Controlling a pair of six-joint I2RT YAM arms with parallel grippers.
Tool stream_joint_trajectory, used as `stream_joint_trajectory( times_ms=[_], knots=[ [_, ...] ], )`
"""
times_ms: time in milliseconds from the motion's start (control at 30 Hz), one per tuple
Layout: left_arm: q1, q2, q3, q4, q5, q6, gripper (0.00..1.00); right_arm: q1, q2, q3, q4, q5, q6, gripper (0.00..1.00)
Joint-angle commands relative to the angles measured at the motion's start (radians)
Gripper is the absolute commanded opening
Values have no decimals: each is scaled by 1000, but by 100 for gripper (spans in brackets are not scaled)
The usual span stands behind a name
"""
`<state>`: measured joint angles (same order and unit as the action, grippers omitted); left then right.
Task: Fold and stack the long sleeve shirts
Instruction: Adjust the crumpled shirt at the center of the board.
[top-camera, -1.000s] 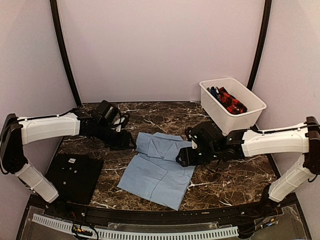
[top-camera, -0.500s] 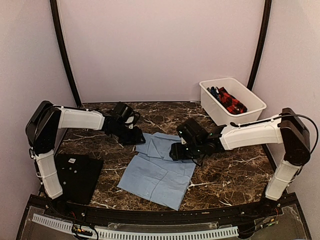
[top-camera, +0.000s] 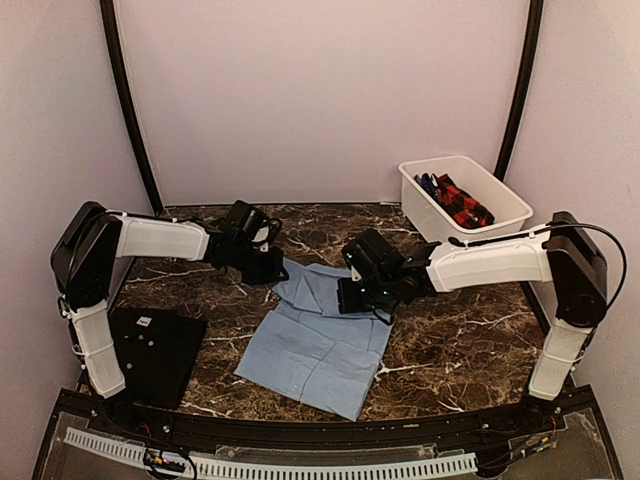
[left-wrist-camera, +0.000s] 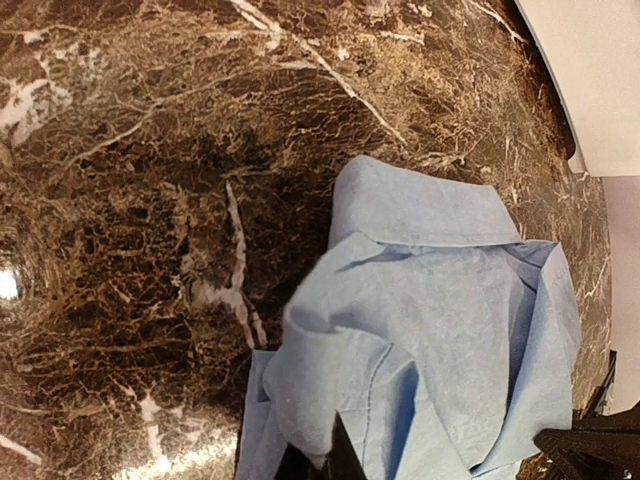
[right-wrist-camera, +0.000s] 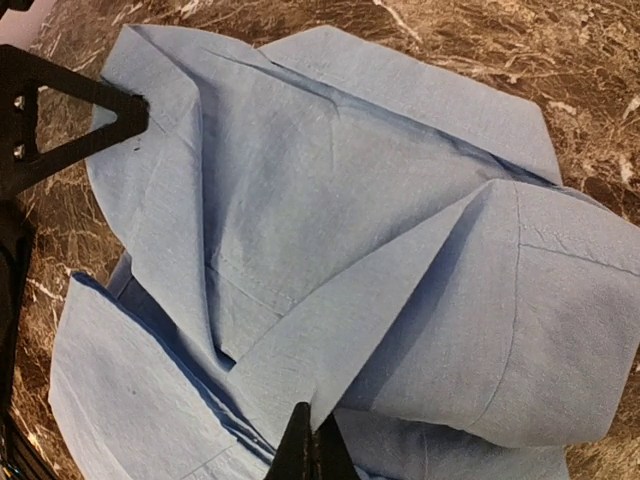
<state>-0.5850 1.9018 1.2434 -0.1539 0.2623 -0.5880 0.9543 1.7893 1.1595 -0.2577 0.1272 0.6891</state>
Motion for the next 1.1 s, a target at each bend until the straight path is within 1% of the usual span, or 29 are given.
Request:
stream_joint_trajectory(
  times_ms=[0,133,267,367,467,600,633,700,867,1067],
  knots=[
    [2,-124,-23,30,-86,2,0,-6,-34,60,-58,38,-20,0],
    [8,-181,-10,13,-197,28,0,-21,-64,117,-143,101,-68,0],
    [59,-162,60,-11,-226,55,0,-87,-77,149,-187,105,-123,0],
    [97,-94,133,18,-212,87,0,-164,-65,177,-196,105,-172,0],
    [135,32,222,15,-199,101,0,-244,-7,232,-215,105,-216,0],
    [165,182,395,-59,-164,93,0,-318,83,315,-254,117,-260,0],
    [167,200,446,-96,-169,93,0,-328,101,331,-266,131,-269,0],
    [169,239,501,-151,-177,87,0,-343,128,365,-307,148,-279,0],
    [170,273,523,-239,-184,89,0,-356,106,349,-317,204,-290,0],
    [173,290,542,-217,-194,103,0,-361,120,420,-388,298,-321,0]
  ],
)
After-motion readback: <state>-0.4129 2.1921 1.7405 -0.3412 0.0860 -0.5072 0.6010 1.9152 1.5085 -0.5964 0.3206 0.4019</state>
